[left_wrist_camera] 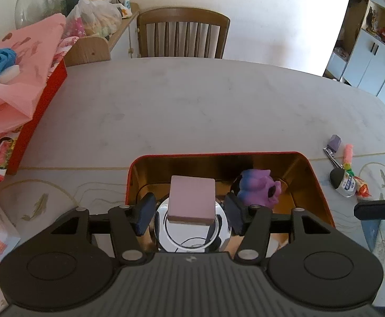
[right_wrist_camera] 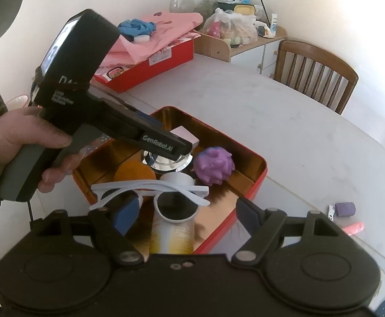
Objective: Organize rigid objects
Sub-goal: 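Open the left tool to drop the pad while the right tool releases the sunglasses in the tin, then move both tools back toward the eye-drop bottle and red snack packet, then grasp the clear eye-drop bottle with the left tool while the right tool grasps the red snack packet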
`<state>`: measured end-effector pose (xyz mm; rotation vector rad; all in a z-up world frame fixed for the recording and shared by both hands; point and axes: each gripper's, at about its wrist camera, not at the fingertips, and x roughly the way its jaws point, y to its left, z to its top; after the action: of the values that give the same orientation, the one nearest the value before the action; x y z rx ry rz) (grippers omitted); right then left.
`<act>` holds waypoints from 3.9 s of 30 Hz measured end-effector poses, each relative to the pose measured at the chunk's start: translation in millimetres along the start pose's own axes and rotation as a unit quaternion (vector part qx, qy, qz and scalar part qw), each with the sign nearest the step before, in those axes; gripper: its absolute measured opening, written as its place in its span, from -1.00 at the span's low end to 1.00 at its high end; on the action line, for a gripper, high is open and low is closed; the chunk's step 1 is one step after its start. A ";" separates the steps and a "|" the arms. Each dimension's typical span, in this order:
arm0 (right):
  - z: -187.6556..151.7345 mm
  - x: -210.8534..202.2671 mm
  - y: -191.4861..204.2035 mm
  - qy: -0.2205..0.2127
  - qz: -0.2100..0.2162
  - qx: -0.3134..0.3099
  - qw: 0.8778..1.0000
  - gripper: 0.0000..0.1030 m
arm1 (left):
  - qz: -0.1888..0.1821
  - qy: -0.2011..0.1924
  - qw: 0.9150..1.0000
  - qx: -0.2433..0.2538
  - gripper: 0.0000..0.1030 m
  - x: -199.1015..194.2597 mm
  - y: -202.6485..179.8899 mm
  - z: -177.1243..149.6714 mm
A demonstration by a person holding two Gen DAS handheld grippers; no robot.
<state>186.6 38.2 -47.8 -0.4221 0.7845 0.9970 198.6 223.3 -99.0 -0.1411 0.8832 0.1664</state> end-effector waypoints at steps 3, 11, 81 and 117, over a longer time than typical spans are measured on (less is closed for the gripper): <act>-0.6 -5.4 2.5 -0.004 -0.003 0.003 1.000 0.59 | 0.001 -0.007 1.000 0.001 0.26 -8.9 -1.8 -1.1; -3.8 -24.1 1.6 -0.019 -0.006 0.016 1.000 0.76 | -0.004 -0.032 0.999 0.001 0.40 -37.4 -11.3 -6.4; -100.1 -8.9 -185.4 0.004 0.020 0.033 0.999 0.56 | -0.017 0.016 1.000 -0.010 0.55 64.4 -212.5 9.6; -109.0 -4.1 -184.0 0.003 -0.016 0.009 1.000 -0.56 | -0.040 0.030 0.998 -0.031 -0.15 60.8 -214.4 -3.9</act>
<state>302.6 -125.6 -121.9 -0.4207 0.7894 0.9576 276.9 18.2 -137.1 -0.2394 0.9306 0.1150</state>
